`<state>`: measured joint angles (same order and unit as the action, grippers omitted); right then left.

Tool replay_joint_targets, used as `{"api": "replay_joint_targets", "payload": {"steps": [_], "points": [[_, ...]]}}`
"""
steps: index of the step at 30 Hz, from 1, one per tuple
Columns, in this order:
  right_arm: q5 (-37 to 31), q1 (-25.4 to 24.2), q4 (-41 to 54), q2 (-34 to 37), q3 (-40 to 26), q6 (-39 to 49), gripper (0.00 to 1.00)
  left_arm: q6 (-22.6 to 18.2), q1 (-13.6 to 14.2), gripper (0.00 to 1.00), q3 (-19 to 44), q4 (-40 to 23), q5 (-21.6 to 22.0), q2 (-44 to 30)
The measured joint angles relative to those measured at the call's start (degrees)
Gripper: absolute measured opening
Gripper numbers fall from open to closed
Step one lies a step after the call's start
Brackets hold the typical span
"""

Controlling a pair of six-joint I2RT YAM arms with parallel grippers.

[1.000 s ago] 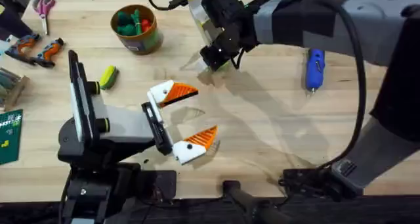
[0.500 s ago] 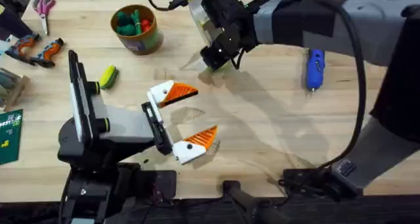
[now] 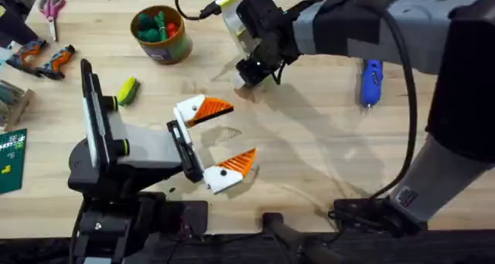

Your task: Pick up the gripper from the table and insert it into the empty holder that is missing its gripper. Then pick up a screw, insert it into the mounting hole, and use the screwdriver to tighten it. Finally, clean up the table by picking up the vegetable and placing it into the bucket.

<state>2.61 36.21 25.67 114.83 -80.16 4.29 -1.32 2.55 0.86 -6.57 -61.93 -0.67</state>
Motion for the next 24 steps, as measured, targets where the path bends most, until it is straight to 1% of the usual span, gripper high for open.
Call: {"api": "replay_joint_targets", "payload": {"steps": [3,4,7,12,19,24], "points": [[0.02,0.00,-0.02,0.00,0.00,0.02,0.413,-0.02,0.00,0.994,0.00,-0.02,0.02,0.00],[0.02,0.02,-0.08,0.00,0.00,0.02,0.474,-0.02,0.00,0.994,0.00,-0.02,0.00,0.00],[0.02,0.02,-0.11,-0.02,0.00,0.00,0.509,-0.04,0.00,0.994,0.00,0.00,0.00,0.00],[0.02,0.00,0.31,0.00,-0.61,0.00,0.545,-0.15,0.00,0.993,0.00,-0.02,0.00,0.00],[0.02,0.00,3.77,-0.02,-3.86,0.00,0.552,-0.17,0.00,0.993,0.00,-0.02,0.00,0.00],[0.02,0.00,5.70,-0.02,-4.74,0.00,0.551,-0.16,0.00,0.993,0.00,-0.01,0.00,0.00]]}}
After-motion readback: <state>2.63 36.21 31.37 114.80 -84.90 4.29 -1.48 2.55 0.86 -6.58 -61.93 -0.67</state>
